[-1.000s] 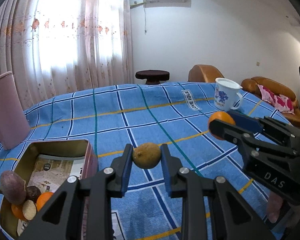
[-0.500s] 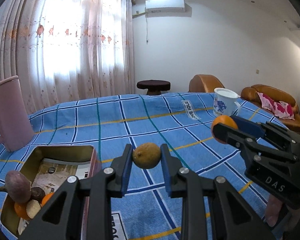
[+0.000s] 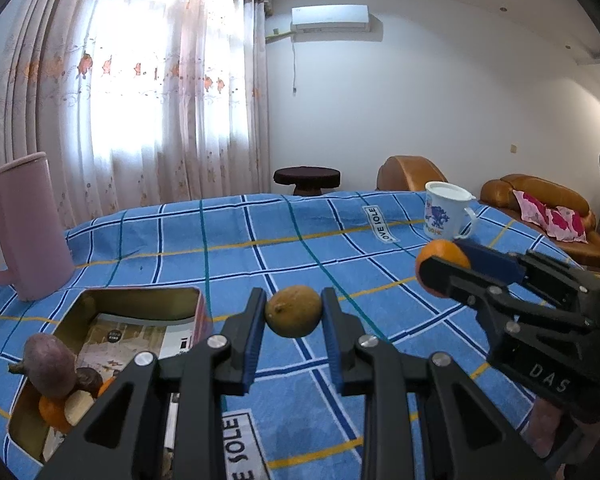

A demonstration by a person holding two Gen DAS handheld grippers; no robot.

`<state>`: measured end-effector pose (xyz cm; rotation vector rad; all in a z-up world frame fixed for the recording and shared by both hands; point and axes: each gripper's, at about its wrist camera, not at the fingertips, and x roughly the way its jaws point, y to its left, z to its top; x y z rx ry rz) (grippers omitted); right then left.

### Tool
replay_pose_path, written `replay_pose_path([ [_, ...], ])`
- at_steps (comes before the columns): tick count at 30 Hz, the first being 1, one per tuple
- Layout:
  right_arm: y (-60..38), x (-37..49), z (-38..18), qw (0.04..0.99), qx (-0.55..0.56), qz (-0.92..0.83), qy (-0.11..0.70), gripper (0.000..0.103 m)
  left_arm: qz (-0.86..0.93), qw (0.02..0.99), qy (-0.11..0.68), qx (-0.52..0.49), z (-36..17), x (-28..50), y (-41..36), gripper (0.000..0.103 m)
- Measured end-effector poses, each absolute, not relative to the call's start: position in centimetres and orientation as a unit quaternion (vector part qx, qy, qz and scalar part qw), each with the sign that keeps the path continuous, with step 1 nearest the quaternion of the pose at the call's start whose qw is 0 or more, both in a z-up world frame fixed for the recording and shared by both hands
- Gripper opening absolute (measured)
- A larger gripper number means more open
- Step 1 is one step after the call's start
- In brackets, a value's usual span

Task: Organize fruits
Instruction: 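Carry the kiwi and orange into the pink tin and open both tools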

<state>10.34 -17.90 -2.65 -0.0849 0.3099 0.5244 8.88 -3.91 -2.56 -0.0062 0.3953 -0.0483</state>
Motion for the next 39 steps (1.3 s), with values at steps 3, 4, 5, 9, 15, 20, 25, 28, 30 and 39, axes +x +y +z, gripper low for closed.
replay_pose_path([
  [3, -17.1, 10.2, -2.7, 0.948, -0.04, 0.271, 0.161, 0.038, -0.022, 0.98, 0.199, -0.006, -2.6, 8.2, -3.1, 0.029],
  [4, -16.7, 10.2, -2.7, 0.946, -0.038, 0.278, 0.165, 0.038, -0.02, 0.979, 0.201, -0.007, -2.6, 8.0, -2.8, 0.029],
  [5, -16.4, 10.1, -2.8, 0.944, -0.037, 0.282, 0.167, 0.038, -0.018, 0.979, 0.203, -0.009, -2.7, 7.7, -2.4, 0.029],
  [9, -14.4, 9.8, -2.7, 0.937, -0.042, 0.301, 0.171, 0.038, -0.009, 0.979, 0.202, -0.017, -2.4, 6.7, -0.9, 0.029],
  [15, -11.4, 9.3, -2.1, 0.924, -0.041, 0.338, 0.173, 0.038, 0.01, 0.978, 0.206, -0.025, -2.2, 5.1, 1.5, 0.029],
  [20, -8.7, 8.5, -1.4, 0.914, -0.048, 0.367, 0.168, 0.038, 0.034, 0.977, 0.209, -0.029, -2.1, 3.8, 3.6, 0.029],
  [25, -6.4, 7.9, -1.0, 0.904, -0.056, 0.39, 0.164, 0.038, 0.053, 0.976, 0.209, -0.036, -2.0, 2.8, 5.6, 0.029],
  [28, -5.3, 7.7, -0.9, 0.899, -0.06, 0.401, 0.165, 0.038, 0.062, 0.974, 0.213, -0.041, -2.4, 2.3, 6.6, 0.029],
  [30, -4.5, 7.6, -0.9, 0.896, -0.064, 0.407, 0.167, 0.038, 0.066, 0.973, 0.218, -0.046, -2.7, 2.3, 7.1, 0.029],
  [39, -1.4, 7.4, -1.9, 0.883, -0.087, 0.423, 0.186, 0.038, 0.076, 0.97, 0.227, -0.052, -3.3, 1.7, 8.6, 0.029],
])
